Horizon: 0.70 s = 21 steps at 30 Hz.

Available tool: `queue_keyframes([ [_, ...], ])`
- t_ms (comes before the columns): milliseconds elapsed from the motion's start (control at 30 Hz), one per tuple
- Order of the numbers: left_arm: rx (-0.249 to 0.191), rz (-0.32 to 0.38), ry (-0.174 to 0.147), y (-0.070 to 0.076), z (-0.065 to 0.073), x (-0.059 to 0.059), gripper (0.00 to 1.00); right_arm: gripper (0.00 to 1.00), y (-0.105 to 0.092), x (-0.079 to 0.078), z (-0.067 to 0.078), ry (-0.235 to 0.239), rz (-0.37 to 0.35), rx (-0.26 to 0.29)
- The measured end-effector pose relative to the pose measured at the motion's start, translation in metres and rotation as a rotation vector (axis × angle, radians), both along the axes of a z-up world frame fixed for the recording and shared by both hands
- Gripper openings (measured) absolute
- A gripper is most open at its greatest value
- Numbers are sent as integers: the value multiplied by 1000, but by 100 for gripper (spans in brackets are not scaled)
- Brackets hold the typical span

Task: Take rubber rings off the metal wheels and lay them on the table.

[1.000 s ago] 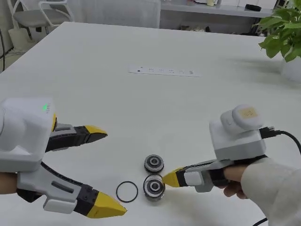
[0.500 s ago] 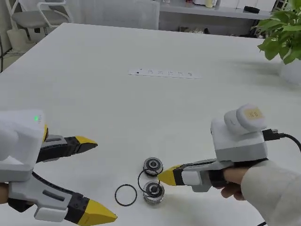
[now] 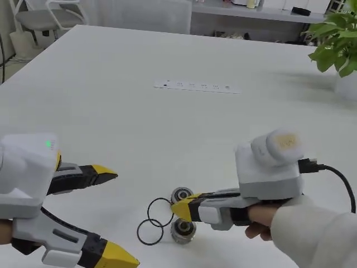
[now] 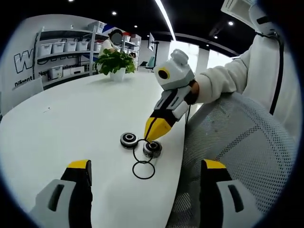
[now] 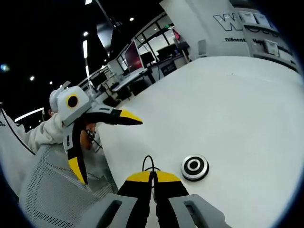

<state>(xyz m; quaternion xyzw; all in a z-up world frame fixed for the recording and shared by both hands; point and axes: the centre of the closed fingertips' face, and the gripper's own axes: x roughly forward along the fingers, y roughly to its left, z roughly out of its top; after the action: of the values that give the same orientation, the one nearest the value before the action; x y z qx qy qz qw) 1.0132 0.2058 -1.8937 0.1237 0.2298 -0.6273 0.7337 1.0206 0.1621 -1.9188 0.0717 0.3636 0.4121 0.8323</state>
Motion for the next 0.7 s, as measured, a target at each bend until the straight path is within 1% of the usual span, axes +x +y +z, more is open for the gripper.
queue_keyframes([
  [67,5,-7,3,0,-1,-2,93,0,4,-2,-4,-13,20,-24],
  [167,8,-13,4,-1,-2,-3,93,0,8,-2,-7,-18,26,-30],
  [200,7,-11,5,-1,-2,-2,93,0,10,-4,-9,-14,43,-37],
  [267,6,-11,7,-1,-2,-2,92,0,10,-6,-13,-29,69,-63],
  [333,9,-16,10,-1,-3,-3,92,0,9,-6,-16,-34,68,-78],
  [533,16,-26,14,-1,-4,-5,92,0,6,-2,-19,-55,62,-103],
  [700,20,-27,14,-1,-5,-6,91,0,5,2,-20,-103,77,-135],
])
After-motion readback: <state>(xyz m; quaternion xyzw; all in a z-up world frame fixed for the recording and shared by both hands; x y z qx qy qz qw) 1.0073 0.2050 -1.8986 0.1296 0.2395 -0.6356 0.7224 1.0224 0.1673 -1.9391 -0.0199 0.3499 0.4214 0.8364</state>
